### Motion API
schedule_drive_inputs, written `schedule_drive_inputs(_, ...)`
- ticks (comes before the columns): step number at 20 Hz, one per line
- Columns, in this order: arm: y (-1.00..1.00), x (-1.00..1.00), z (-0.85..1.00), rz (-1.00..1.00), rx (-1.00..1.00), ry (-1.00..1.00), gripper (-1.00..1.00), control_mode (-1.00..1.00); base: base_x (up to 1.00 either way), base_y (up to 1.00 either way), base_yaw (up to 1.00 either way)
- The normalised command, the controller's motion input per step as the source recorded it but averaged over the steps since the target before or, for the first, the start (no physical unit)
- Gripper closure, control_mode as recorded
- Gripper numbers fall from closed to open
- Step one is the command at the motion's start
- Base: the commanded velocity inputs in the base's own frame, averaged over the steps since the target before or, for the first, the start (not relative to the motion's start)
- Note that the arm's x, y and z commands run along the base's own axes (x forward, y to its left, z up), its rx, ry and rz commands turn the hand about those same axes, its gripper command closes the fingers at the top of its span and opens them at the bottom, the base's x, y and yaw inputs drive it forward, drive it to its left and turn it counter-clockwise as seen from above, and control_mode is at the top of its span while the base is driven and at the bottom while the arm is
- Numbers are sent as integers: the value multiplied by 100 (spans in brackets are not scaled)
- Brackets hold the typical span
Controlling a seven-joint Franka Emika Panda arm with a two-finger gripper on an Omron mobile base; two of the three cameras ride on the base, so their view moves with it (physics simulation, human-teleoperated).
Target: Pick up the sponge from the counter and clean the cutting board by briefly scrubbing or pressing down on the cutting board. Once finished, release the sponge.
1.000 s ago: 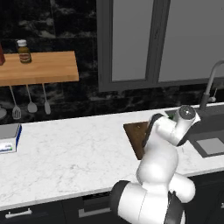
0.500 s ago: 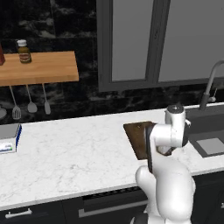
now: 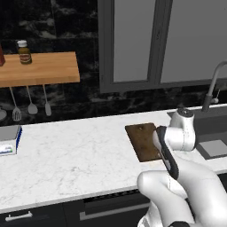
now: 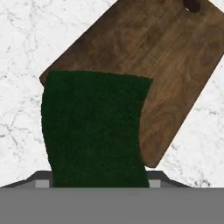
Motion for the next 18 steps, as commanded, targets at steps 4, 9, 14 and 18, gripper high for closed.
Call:
schedule_drive_inputs(4,64,15,-2,15,12,1,100,-100,0,0,0)
schedule_drive_inputs(9,59,53,-33,17,13,0,100,-100,0,0,0)
schedule_drive_inputs(14,23,61,-58,18,9,0,100,-100,0,0,0)
schedule_drive_inputs(18,-2,49,-10,4,7,-3,100,-100,0,0,0)
